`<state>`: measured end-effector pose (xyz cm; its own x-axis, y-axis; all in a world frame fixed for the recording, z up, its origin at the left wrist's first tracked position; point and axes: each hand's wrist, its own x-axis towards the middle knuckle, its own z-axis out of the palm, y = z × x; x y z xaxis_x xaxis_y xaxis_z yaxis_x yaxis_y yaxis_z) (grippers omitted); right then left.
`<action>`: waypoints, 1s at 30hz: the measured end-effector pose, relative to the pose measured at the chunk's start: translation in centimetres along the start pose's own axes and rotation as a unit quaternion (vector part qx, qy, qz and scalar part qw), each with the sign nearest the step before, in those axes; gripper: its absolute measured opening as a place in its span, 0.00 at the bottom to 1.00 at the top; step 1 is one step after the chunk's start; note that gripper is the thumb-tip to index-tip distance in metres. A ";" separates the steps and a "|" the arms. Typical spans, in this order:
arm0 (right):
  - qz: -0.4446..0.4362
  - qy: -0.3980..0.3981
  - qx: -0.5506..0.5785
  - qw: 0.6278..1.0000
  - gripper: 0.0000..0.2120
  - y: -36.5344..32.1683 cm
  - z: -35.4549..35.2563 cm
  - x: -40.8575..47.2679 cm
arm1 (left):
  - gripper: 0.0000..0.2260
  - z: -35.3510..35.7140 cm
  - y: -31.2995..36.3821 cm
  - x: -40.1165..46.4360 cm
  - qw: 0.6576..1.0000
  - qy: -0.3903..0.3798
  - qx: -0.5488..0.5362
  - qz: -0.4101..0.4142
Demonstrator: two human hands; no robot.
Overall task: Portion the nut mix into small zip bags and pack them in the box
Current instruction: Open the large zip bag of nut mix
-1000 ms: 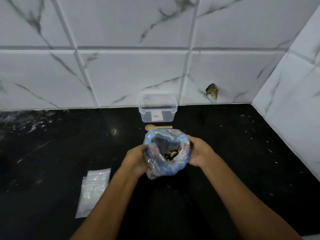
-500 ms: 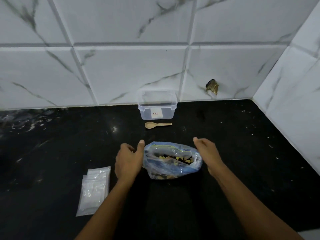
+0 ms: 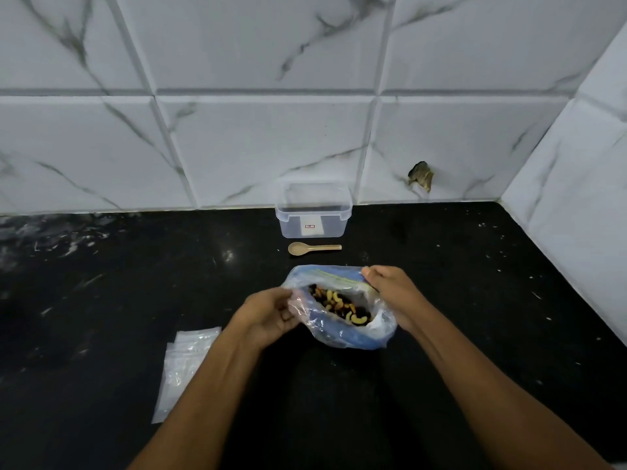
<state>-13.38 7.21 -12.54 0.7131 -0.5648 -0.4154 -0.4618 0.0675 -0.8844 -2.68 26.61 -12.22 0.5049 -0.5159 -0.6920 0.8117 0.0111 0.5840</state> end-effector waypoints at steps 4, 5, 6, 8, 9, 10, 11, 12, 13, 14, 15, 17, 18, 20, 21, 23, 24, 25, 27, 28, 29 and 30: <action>0.069 -0.007 0.182 0.981 0.07 -1.2 -0.3 -0.1 | 0.14 0.3 1.0 -0.5 0.994 -0.038 -0.061 -0.076; 0.098 -0.010 0.232 0.968 0.05 -1.2 -0.6 0.1 | 0.15 0.4 1.2 -0.7 0.994 -0.042 -0.052 -0.089; 0.127 -0.016 0.277 0.952 0.05 -1.2 -0.9 0.3 | 0.15 0.5 1.3 -0.8 0.993 -0.044 -0.039 -0.099; 0.173 -0.017 0.302 0.937 0.06 -0.7 -1.1 0.3 | 0.15 0.2 1.4 -0.6 0.992 -0.048 -0.020 -0.112; 0.172 -0.008 0.254 0.952 0.08 -0.1 -1.0 0.4 | 0.15 0.0 1.2 -0.2 0.992 -0.045 -0.018 -0.119; 0.160 0.010 0.171 0.972 0.09 0.7 -0.7 0.6 | 0.15 -0.5 0.8 0.5 0.992 -0.031 -0.008 -0.121; 0.143 0.029 0.083 0.986 0.10 1.5 -0.4 0.7 | 0.15 -0.8 0.3 1.1 0.993 -0.010 0.024 -0.115; 0.123 0.043 0.010 0.991 0.11 2.3 0.0 0.6 | 0.15 -1.2 -0.4 1.9 0.991 0.024 0.084 -0.099; 0.105 0.053 -0.041 0.992 0.11 2.9 0.1 0.6 | 0.15 -1.6 -1.2 2.4 0.983 0.062 0.156 -0.075; 0.088 0.065 -0.079 0.991 0.12 3.4 0.1 0.5 | 0.15 -2.0 -1.8 2.8 0.969 0.094 0.226 -0.039; 0.071 0.087 -0.129 0.985 0.15 3.6 -0.1 0.3 | 0.14 -2.4 -2.4 3.0 0.950 0.117 0.288 0.010; 0.056 0.136 -0.253 0.956 0.24 3.4 -0.9 -0.4 | 0.10 -3.0 -2.6 3.2 0.888 0.142 0.413 0.142; 0.062 0.135 -0.310 0.939 0.29 3.4 -1.2 -0.8 | 0.08 -3.1 -2.5 3.3 0.845 0.148 0.470 0.207; 0.095 0.066 -0.372 0.921 0.32 3.0 -1.7 -1.5 | 0.13 -2.4 -1.8 3.3 0.773 0.117 0.554 0.285; 0.114 0.023 -0.368 0.922 0.29 2.7 -1.8 -2.0 | 0.17 -1.6 -1.4 3.4 0.750 0.082 0.589 0.290; 0.122 -0.030 -0.332 0.935 0.21 2.3 -1.6 -2.5 | 0.21 0.0 -0.8 4.0 0.703 0.024 0.661 0.263; 0.117 -0.034 -0.306 0.944 0.17 2.4 -1.4 -2.5 | 0.20 0.6 -0.7 4.4 0.675 0.010 0.694 0.251; 0.108 -0.024 -0.280 0.954 0.13 2.6 -1.3 -2.4 | 0.18 1.0 -0.7 4.8 0.652 0.003 0.718 0.242; 0.081 0.002 -0.235 0.969 0.11 3.2 -1.4 -2.1 | 0.11 1.3 -0.7 5.2 0.639 0.008 0.731 0.238; 0.061 0.015 -0.229 0.971 0.11 3.3 -1.6 -1.9 | 0.08 1.0 -0.6 5.4 0.641 0.017 0.728 0.243; 0.040 0.028 -0.233 0.971 0.10 3.3 -2.0 -1.7 | 0.06 0.6 -0.5 5.5 0.650 0.032 0.717 0.248; 0.019 0.040 -0.237 0.971 0.09 3.1 -2.5 -1.7 | 0.05 0.2 -0.3 5.5 0.668 0.052 0.698 0.253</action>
<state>-17.36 6.30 -14.02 0.6560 -0.6327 -0.4116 -0.6914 -0.2849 -0.6640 -0.22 23.60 -16.11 0.6881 -0.6849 -0.2397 -0.4977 -0.6858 0.5309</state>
